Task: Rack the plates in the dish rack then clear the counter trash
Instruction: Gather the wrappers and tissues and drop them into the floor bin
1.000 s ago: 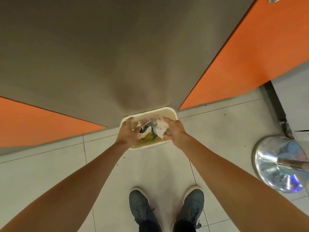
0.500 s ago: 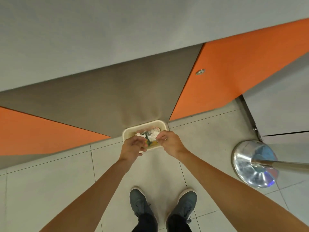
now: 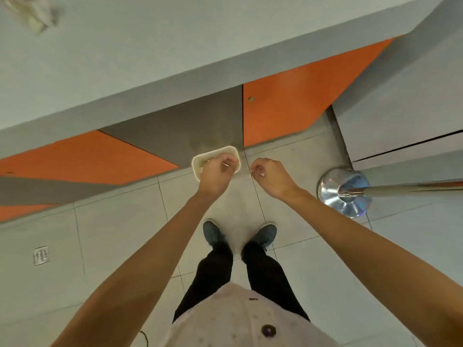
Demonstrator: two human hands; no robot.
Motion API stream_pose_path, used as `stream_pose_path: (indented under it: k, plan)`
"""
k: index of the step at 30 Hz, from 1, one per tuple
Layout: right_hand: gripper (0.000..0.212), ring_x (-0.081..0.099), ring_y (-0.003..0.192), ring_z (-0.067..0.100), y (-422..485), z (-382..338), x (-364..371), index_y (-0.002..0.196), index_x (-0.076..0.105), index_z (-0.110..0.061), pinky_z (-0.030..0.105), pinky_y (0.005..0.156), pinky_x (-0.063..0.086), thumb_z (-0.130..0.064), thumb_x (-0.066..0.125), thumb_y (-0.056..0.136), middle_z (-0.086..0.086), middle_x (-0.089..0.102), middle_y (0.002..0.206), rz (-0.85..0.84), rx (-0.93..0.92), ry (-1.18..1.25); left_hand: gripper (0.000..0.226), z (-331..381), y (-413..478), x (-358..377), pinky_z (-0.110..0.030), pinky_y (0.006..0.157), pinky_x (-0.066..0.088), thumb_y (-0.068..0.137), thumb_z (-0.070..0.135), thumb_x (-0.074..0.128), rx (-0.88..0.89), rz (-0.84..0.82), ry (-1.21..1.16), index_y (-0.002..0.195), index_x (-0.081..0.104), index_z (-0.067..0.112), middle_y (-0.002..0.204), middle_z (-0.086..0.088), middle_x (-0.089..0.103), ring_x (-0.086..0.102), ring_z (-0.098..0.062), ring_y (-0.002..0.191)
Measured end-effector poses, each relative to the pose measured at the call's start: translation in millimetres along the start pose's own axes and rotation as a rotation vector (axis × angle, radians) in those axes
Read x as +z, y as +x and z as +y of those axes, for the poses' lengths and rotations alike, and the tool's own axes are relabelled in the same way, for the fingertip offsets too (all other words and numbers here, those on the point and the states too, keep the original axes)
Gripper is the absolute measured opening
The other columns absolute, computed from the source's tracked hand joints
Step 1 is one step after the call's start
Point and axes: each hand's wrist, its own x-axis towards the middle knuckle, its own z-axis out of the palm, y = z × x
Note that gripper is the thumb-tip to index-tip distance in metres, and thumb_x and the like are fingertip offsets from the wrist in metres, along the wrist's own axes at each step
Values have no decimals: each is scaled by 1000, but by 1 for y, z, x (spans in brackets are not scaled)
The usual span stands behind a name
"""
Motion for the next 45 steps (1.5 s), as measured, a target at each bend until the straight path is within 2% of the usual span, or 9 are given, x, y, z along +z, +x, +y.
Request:
stream_pose_path:
  k: [4,11,13,17,22,31,34,39,45]
  plan:
    - [41,50,121,24,-43,-10,-53,135,50,-12,31,101,39,-15,57,95,10,55,130,58,-134,-79,25,56,-34,-5,-21,89,47,94,12,58,168,34,136,118,64,19,114,9,63,59,-8,101]
    - [55,36,131,25,-58,-41,-157,149,33,-16,42,106,39,-28,50,98,8,41,143,215,-253,-171,49,168,-21,-30,-33,110,35,101,36,48,432,51,372,147,39,21,147,1,47,45,-14,132]
    - [58,31,135,26,-56,-49,-182,151,28,-17,39,109,35,-31,49,99,7,37,147,249,-271,-202,51,194,-12,-36,-26,105,33,101,38,46,457,64,397,149,35,23,149,2,44,47,-14,130]
    - [58,28,138,24,-38,-65,-231,151,27,-19,35,107,35,-36,46,100,5,32,150,299,-302,-271,53,237,18,-43,-35,105,41,100,41,46,538,55,391,149,31,29,146,5,46,46,-13,129]
    - [56,29,136,22,1,-76,-287,150,29,-20,35,106,37,-36,46,100,4,31,150,323,-281,-297,49,284,69,-50,-32,92,46,99,43,47,563,124,424,146,35,35,135,11,54,54,-10,117]
    - [40,59,103,26,88,-90,-372,135,48,-17,39,89,49,-26,53,97,5,45,126,316,-151,-345,38,340,183,-45,-33,85,51,94,27,56,508,69,389,132,53,26,122,7,62,63,-11,94]
    - [45,60,99,28,121,-94,-387,139,44,-18,40,85,51,-20,55,95,6,40,133,346,-168,-423,38,354,217,-44,-35,85,52,91,22,59,483,62,378,129,56,21,122,3,62,63,-14,91]
    - [65,49,115,32,160,-91,-389,149,31,-20,40,80,50,-12,59,91,9,23,152,306,-220,-726,34,351,232,-41,-28,76,48,94,26,58,475,86,359,128,57,20,117,5,62,60,-12,83]
    - [38,52,103,29,186,-77,-405,130,52,-14,33,73,40,-11,54,92,8,51,118,272,-307,-734,27,345,235,-46,-26,78,49,95,26,56,396,128,281,122,61,27,111,15,64,61,-5,84]
